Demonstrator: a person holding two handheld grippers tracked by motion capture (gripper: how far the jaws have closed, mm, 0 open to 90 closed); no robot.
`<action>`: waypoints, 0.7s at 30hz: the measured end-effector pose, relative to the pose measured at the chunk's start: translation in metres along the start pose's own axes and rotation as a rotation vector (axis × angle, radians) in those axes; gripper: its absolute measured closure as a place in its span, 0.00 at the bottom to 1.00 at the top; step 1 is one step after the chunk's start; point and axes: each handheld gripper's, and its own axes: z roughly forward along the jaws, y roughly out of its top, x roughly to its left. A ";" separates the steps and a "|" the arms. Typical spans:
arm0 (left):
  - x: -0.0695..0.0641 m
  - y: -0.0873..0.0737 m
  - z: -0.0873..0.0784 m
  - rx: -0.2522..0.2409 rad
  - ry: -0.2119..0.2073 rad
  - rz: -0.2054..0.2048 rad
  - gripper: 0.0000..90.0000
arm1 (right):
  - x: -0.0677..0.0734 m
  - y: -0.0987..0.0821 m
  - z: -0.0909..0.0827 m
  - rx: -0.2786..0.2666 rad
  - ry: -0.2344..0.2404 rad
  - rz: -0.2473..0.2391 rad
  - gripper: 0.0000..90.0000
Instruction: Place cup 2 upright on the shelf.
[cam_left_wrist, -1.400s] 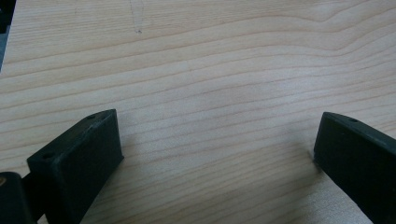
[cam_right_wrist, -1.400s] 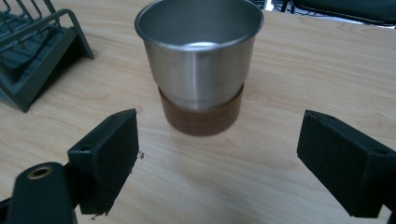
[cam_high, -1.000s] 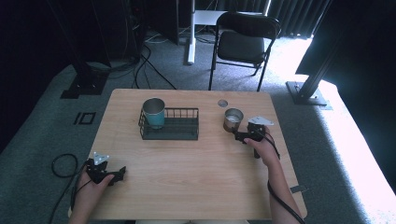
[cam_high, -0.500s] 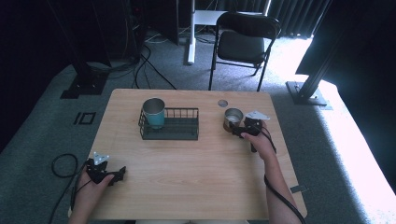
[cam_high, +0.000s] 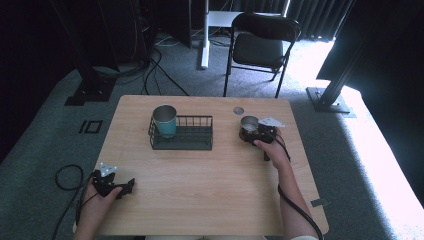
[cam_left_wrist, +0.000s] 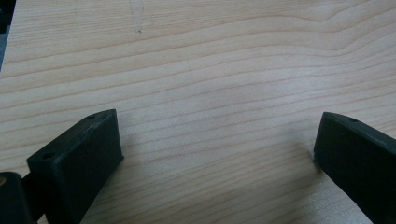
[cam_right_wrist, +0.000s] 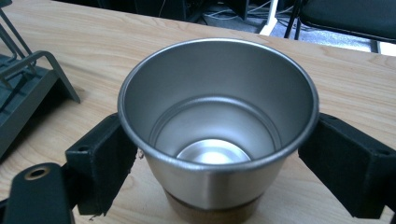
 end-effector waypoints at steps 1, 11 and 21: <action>0.000 0.000 0.000 0.000 0.000 0.000 0.02 | 0.000 0.000 0.001 -0.005 0.001 0.001 0.13; 0.000 0.000 0.000 0.000 0.000 0.000 0.02 | 0.001 0.000 0.006 -0.048 -0.005 0.006 0.13; 0.000 0.000 0.000 0.000 0.000 0.000 0.02 | 0.001 0.007 0.003 -0.032 -0.029 0.010 0.20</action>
